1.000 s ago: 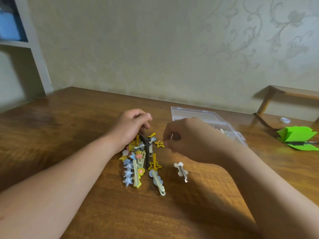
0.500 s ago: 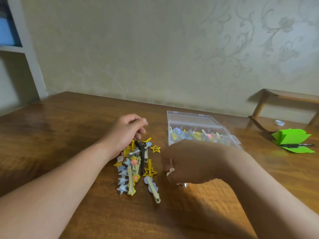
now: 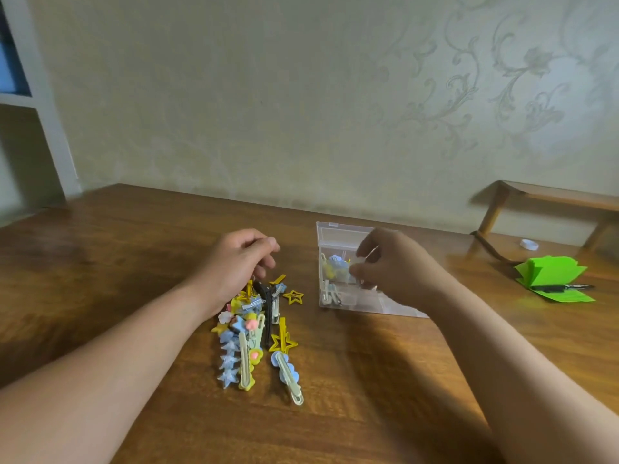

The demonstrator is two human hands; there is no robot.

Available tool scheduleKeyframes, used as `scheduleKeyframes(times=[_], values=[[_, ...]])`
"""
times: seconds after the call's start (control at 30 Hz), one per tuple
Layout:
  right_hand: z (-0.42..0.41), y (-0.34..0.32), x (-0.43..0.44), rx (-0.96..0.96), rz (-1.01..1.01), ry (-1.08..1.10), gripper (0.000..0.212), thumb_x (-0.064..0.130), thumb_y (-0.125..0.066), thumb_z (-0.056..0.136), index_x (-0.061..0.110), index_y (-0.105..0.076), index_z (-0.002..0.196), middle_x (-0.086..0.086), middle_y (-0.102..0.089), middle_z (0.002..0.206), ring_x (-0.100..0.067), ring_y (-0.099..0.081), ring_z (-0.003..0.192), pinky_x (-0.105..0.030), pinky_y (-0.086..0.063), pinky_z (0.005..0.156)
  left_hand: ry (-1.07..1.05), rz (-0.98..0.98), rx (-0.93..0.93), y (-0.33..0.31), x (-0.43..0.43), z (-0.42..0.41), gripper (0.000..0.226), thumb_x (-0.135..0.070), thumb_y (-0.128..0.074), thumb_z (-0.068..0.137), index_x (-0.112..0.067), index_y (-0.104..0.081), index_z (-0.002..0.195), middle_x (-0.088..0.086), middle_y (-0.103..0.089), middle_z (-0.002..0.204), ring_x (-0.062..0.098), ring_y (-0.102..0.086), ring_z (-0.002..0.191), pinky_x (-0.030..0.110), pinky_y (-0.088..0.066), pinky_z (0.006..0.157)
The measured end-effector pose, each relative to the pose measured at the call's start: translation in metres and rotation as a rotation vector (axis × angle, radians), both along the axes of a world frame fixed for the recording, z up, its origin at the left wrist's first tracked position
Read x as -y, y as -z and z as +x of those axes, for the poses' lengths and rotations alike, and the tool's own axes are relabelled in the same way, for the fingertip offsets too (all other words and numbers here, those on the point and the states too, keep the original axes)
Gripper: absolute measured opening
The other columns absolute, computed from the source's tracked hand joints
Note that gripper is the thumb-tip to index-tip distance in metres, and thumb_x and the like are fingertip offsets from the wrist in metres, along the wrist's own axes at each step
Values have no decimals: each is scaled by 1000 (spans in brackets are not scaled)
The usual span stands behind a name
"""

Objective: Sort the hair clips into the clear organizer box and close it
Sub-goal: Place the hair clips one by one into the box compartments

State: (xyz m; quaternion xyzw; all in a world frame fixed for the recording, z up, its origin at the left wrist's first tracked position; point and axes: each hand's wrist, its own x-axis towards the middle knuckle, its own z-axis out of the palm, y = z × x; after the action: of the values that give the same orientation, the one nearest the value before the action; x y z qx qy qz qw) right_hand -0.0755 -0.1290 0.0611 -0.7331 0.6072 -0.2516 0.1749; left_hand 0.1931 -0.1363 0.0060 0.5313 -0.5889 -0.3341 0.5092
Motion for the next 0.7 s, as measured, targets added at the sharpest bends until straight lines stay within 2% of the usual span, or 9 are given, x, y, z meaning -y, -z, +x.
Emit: scheduleKeyframes(times=[0.1, 0.27, 0.4, 0.6, 0.7], values=[[7, 5, -1, -80, 17, -5, 23, 32, -79, 94, 25, -62, 109, 4, -75, 87, -12, -72, 75, -26, -48, 57, 2, -2, 7, 0, 0, 0, 23, -26, -59, 107, -16, -78, 100, 5, -75, 86, 14, -64, 69, 27, -48, 67], [9, 9, -2, -93, 7, 10, 19, 35, -80, 93, 25, -65, 101, 4, -75, 82, -14, -73, 74, -33, -58, 66, 3, -3, 11, 0, -1, 0, 23, -26, -58, 107, -16, -78, 100, 6, -75, 87, 14, -64, 69, 27, -48, 67], [9, 11, 0, -140, -19, -17, 11, 32, -77, 94, 24, -71, 91, 6, -74, 82, -14, -73, 77, -42, -64, 78, 2, -6, 18, 0, 0, 0, 23, -27, -58, 107, -18, -78, 100, 6, -76, 88, 16, -65, 71, 30, -48, 70], [8, 11, 2, -113, -41, -24, 5, 27, -74, 96, 25, -72, 92, 8, -77, 81, -7, -73, 69, -35, -64, 73, 8, -13, 26, 2, 1, 2, 24, -28, -57, 108, -19, -78, 101, 6, -76, 89, 16, -65, 73, 31, -49, 71], [8, 12, 2, -115, -40, -35, 4, 28, -73, 97, 26, -72, 94, 9, -76, 83, -7, -72, 71, -33, -63, 71, 7, -9, 32, 3, 2, 3, 24, -28, -57, 107, -20, -78, 100, 5, -76, 88, 17, -66, 74, 32, -49, 72]])
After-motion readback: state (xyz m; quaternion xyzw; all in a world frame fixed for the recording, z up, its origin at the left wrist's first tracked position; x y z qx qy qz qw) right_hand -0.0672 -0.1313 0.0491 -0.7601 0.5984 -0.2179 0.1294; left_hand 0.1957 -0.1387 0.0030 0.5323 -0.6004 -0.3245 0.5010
